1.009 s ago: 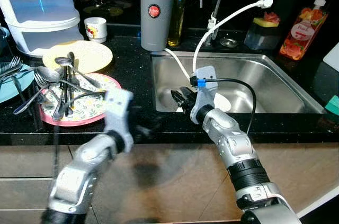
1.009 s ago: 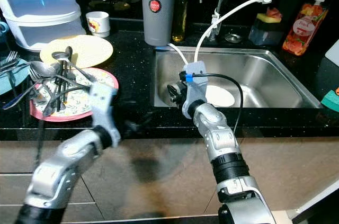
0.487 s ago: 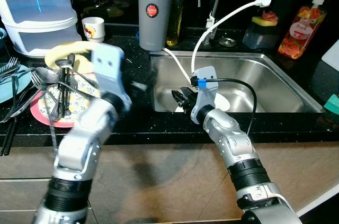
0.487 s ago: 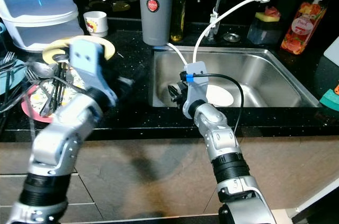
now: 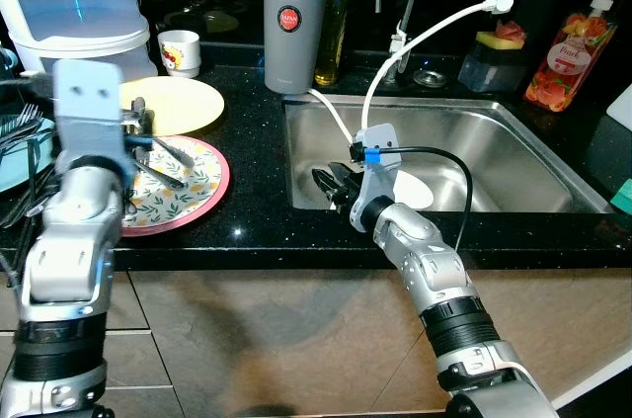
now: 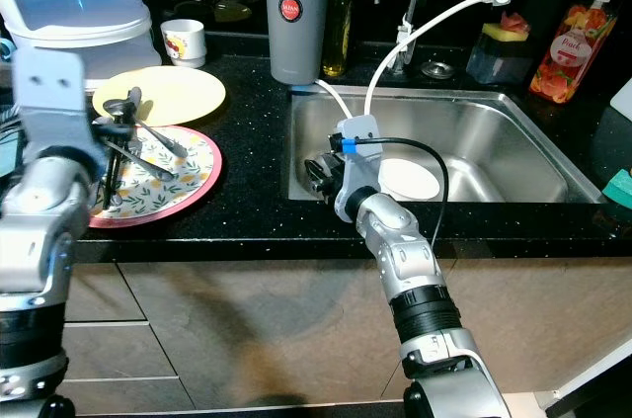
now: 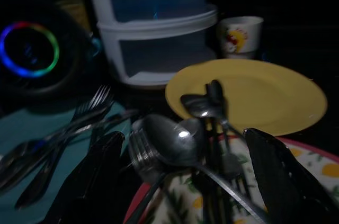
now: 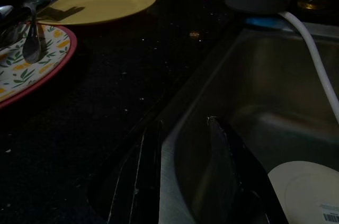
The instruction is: Kitchen organization
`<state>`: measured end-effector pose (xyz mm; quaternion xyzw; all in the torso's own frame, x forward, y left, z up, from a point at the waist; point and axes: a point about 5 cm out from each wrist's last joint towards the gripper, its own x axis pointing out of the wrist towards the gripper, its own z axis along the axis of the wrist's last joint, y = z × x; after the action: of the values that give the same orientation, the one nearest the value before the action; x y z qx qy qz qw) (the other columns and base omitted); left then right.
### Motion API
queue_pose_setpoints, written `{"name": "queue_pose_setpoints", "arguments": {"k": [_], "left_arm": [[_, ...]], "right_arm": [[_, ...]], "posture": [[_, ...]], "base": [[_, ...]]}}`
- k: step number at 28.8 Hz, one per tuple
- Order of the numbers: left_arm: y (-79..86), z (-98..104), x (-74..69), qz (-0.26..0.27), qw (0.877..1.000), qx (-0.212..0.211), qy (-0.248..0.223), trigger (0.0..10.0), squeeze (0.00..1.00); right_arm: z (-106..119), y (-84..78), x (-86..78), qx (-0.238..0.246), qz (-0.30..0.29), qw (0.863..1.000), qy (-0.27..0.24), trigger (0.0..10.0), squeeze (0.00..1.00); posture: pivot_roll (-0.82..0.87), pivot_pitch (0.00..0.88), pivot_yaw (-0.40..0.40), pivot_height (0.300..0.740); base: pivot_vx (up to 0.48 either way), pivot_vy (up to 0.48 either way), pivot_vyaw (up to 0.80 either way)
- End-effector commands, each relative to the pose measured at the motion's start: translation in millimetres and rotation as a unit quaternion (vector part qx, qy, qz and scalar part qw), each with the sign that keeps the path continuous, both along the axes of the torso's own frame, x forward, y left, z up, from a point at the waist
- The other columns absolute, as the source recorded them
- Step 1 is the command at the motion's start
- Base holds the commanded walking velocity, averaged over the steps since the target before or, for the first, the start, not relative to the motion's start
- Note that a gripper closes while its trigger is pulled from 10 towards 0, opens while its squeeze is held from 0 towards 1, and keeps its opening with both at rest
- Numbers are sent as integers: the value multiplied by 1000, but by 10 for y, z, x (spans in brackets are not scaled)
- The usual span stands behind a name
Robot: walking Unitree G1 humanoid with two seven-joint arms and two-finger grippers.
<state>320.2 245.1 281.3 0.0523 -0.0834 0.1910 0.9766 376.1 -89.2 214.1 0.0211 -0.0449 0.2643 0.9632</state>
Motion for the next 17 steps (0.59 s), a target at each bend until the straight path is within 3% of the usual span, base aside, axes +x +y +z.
{"name": "queue_pose_setpoints", "arguments": {"k": [1,3,5,8,9,17], "left_arm": [[-31,-75,19,-13,1000,-25,11,10000,1000],[-45,-67,25,-19,1000,-14,16,10000,1000],[-20,-163,64,-19,995,-90,28,10000,1000],[-11,-226,101,-22,993,-108,38,10000,1000],[7,-280,143,-22,992,-114,51,10000,0],[209,-275,226,11,995,-82,63,10000,0]], "right_arm": [[3,15,-13,1,7,1000,1,10000,0],[5,22,-13,1,10,1000,1,10000,0],[8,41,-24,1,17,1000,-1,10000,0],[10,61,-36,2,26,1000,-4,10000,0],[17,83,-50,4,36,999,-7,10000,0],[23,117,-83,11,50,999,-11,10000,0]], "posture": [[76,78,-56,740],[76,78,-56,740],[76,72,-62,740],[78,62,-64,740],[78,56,-60,740],[74,48,-47,740]], "base": [[0,0,0],[0,0,0],[0,0,0],[0,0,0],[0,0,0],[0,0,0]]}}
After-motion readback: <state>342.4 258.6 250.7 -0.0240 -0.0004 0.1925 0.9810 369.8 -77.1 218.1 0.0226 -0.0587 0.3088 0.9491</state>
